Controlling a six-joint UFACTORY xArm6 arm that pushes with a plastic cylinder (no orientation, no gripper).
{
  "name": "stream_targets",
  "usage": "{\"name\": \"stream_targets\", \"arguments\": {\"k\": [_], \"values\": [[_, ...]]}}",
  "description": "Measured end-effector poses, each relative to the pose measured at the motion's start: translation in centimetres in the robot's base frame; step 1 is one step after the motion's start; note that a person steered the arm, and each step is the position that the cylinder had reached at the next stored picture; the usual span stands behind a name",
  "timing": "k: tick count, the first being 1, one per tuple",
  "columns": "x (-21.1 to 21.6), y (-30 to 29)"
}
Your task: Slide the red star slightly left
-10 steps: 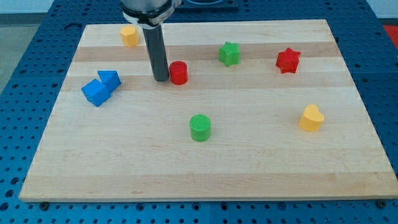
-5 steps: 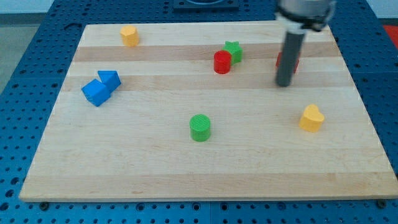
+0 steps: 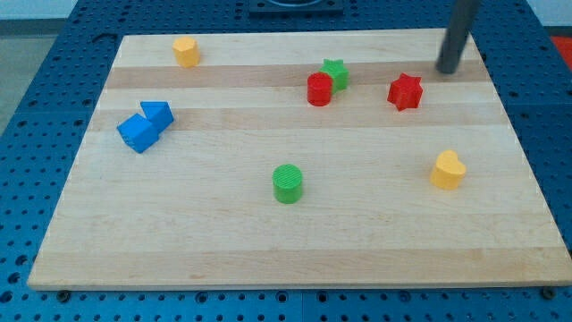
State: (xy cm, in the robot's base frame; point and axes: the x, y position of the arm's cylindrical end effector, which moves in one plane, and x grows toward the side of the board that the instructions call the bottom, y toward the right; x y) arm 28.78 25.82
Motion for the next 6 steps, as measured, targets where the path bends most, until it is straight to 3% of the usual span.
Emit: {"name": "stream_targets", "arguments": {"k": [1, 2, 4, 6], "values": [[1.4, 4.9], [4.3, 4.5], [7.5, -1.1], [7.6, -5.4]]}}
